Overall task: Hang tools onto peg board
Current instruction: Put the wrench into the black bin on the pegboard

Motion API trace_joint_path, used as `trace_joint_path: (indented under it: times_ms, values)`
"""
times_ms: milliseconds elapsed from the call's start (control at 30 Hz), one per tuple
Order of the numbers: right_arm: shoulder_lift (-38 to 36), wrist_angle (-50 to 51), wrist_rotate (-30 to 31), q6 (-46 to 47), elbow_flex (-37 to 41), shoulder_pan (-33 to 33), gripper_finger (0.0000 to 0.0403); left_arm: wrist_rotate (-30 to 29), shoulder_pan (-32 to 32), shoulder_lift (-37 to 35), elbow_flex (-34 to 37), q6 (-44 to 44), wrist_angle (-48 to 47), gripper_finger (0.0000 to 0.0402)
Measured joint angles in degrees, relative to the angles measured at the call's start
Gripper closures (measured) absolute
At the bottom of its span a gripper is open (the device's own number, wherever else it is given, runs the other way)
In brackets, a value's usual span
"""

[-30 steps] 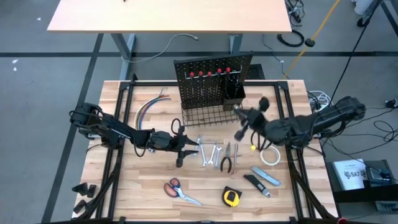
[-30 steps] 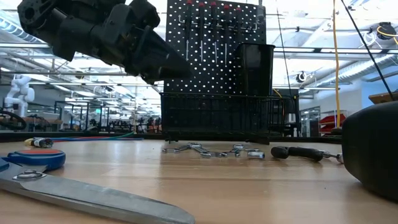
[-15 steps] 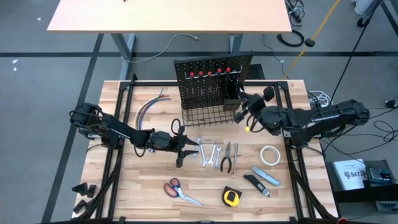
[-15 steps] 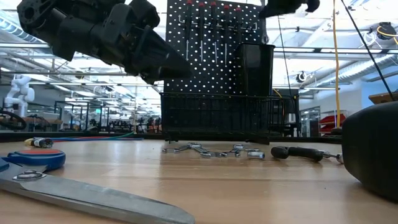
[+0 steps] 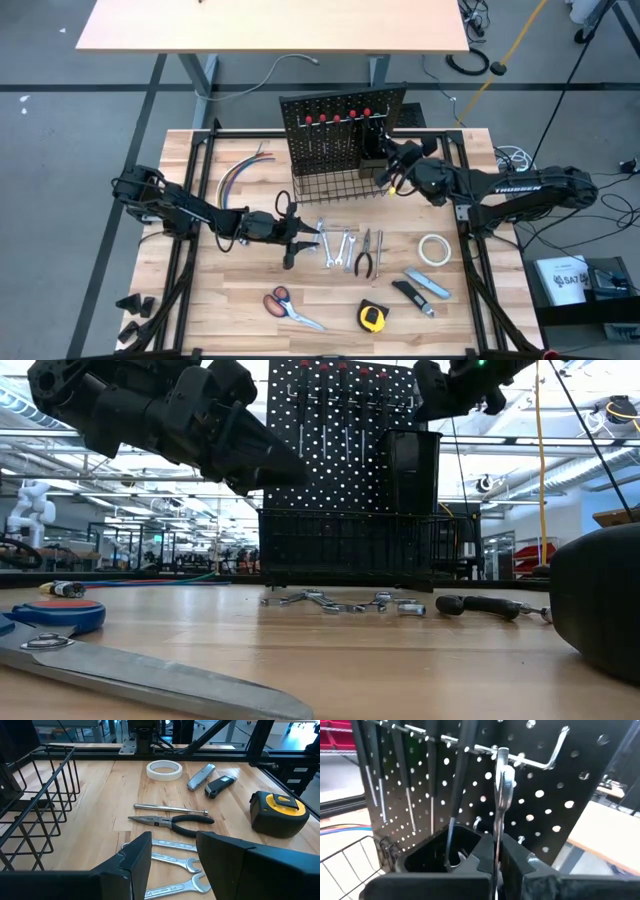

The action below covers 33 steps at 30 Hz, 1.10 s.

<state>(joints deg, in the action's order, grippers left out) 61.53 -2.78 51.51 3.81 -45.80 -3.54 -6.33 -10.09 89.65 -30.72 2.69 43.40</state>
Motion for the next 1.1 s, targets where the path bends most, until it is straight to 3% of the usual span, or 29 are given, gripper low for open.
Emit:
trace_joint_path:
  times_ms: [467, 867, 1033, 1100]
  values:
    - [0.00, 0.84, -0.35, 0.28, 0.00, -0.21, 0.0359, 0.01, 0.00, 0.00, 0.00, -0.02, -0.13, 0.0239]
    - [-0.97, 0.85, 0.97, -3.95, 0.00, -0.12, 0.0231, 0.01, 0.00, 0.00, 0.00, -0.01, -0.24, 0.0239]
    - [-4.40, 0.77, 0.40, -4.50, 0.00, 1.73, 0.0204, 0.01, 0.00, 0.00, 0.00, -0.04, -0.92, 0.0239]
    - [-5.90, 0.80, -2.73, -3.51, 0.00, 2.89, 0.0200, 0.23, 0.00, 0.00, 0.00, -0.04, -1.56, 0.0239]
